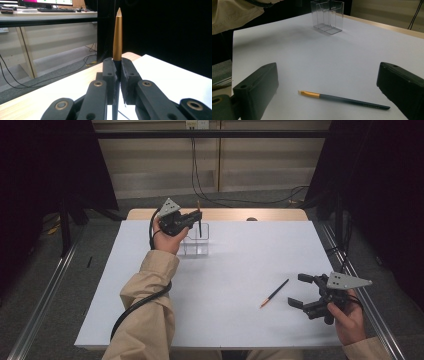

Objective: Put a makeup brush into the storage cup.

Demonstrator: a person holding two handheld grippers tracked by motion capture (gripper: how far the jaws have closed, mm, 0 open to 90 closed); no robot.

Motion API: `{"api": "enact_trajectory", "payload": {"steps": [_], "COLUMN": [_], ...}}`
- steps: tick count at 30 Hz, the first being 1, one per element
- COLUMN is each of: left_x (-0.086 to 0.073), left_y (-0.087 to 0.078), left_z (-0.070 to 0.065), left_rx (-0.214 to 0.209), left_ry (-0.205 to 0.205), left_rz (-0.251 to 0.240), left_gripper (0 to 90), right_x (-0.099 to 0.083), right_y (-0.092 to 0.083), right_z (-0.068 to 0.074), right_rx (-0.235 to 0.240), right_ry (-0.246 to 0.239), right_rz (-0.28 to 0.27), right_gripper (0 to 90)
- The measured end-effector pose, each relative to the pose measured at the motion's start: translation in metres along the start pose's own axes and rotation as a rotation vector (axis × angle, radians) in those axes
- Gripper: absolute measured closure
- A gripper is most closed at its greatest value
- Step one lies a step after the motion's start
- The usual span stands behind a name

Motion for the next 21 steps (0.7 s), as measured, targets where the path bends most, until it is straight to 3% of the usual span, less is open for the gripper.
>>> {"api": "enact_trajectory", "payload": {"steps": [21], "left_x": [-0.0100], "left_y": [0.0008], "left_z": [0.0025], "left_rx": [0.002], "left_ry": [-0.009], "left_rz": [0.011], "left_gripper": [83.3], "right_x": [0.0000], "right_y": [0.0005], "right_z": [0.0008], "right_rx": [0.006], "right_ry": [0.000], "right_rz": [-0.001], "right_gripper": [3.4]}}
Point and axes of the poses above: each handheld gripper's, and its own axes: y roughly forward along the jaws, x roughly out of its top, z roughly to its left, the point moved 5 cm from there along y, roughly forward along the jaws, and after that the axes turned 8 degrees about -y, right-handed, at the moved point
